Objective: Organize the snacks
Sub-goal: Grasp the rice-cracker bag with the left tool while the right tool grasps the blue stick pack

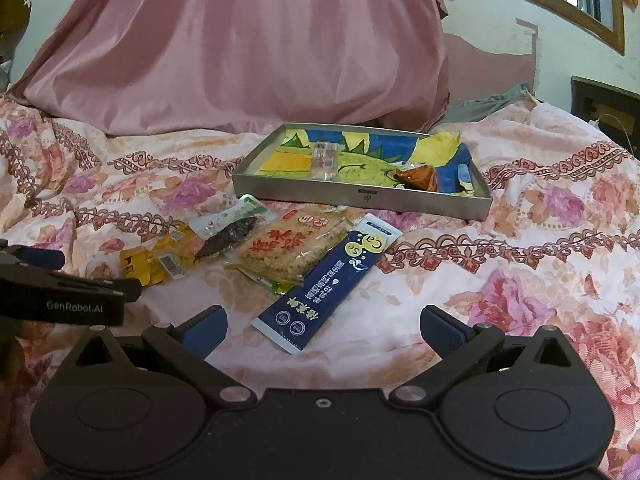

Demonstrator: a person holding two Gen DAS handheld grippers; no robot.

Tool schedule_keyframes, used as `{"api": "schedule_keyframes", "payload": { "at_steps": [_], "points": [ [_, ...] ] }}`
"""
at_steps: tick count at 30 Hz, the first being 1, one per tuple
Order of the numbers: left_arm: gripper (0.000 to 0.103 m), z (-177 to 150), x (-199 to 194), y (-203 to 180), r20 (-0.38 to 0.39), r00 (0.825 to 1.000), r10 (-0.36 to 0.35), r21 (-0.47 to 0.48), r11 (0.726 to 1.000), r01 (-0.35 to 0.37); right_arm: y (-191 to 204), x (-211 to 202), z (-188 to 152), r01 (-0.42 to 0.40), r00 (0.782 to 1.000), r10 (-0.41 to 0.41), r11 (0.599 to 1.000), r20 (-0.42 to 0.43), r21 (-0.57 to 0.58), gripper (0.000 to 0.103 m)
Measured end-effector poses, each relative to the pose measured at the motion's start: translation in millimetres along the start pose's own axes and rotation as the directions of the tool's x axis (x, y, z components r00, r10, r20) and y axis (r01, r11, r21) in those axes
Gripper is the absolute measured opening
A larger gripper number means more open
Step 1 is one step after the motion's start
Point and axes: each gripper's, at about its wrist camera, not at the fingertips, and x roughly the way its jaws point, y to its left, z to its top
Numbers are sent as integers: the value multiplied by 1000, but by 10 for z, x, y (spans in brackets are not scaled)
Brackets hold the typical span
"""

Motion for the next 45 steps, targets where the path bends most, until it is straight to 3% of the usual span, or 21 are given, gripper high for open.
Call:
{"api": "schedule_keyframes", "payload": {
  "at_steps": [14, 24, 29, 37, 45],
  "points": [
    [103, 267, 251, -120, 40, 998, -50, 46, 998, 48, -73, 595, 99, 34, 999, -33, 998, -40, 45, 102],
    [103, 504, 462, -208, 49, 994, -100, 5, 995, 99, -25, 928, 84, 10, 996, -7, 999, -90, 39, 102],
    [103, 581, 537, -343, 49, 988, -147, 5, 989, 146, -38, 1017, 77, 24, 994, -19, 999, -108, 44, 90],
    [103, 650, 633, -724, 32, 974, -223, 70, 973, 220, -261, 972, 66, 43, 988, -19, 987, -155, 155, 69],
    [103, 671, 779, -1003, -17, 964, -265, 93, 960, 265, -482, 929, 82, 94, 983, -58, 974, -174, 205, 63]
  ]
}}
